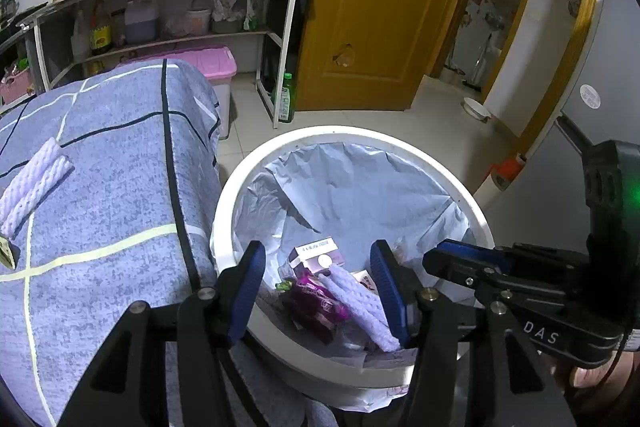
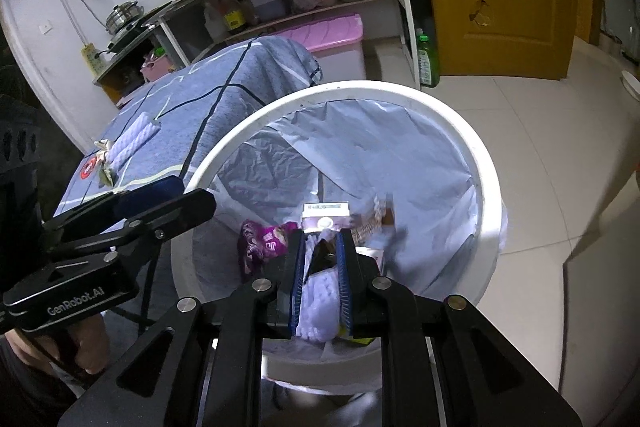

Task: Collect trash
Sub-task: 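Open both grippers to drop the bag and wrapper into the bin, then move both open grippers back toward the remaining trash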

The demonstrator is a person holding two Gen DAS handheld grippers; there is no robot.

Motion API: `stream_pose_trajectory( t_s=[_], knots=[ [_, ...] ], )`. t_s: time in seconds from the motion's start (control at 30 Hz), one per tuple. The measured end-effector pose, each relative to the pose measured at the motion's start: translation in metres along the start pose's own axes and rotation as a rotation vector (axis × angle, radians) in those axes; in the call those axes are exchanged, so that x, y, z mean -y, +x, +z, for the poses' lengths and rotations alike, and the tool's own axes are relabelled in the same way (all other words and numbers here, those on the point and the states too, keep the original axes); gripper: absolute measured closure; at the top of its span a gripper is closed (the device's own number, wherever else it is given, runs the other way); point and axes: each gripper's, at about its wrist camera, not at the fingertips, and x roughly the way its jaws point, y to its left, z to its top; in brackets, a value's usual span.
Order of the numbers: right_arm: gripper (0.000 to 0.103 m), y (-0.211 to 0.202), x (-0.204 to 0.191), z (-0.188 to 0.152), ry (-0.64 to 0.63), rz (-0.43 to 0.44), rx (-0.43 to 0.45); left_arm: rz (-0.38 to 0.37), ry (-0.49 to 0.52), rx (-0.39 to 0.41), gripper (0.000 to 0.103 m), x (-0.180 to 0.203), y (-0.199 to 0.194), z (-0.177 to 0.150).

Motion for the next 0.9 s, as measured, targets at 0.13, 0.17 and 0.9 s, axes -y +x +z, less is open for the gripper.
stream_pose_trajectory(
  t_s=[0.13, 0.17, 0.9],
  knots=[
    [0.072, -0.002, -0.001, 0.0, -0.003, -0.004, 0.009, -0.003, -0.007, 0.011, 0.046, -0.002, -0.005, 0.001],
    [0.07, -0.003, -0.002, 0.0, -0.006, -0.004, 0.013, -0.003, -0.008, 0.016, 0.046, -0.002, -0.007, 0.001],
    [0.069, -0.046, -0.047, -0.004, -0.114, 0.039, 0.101, 0.024, -0.03, 0.128, 0.046, -0.012, -0.073, -0.015]
  ],
)
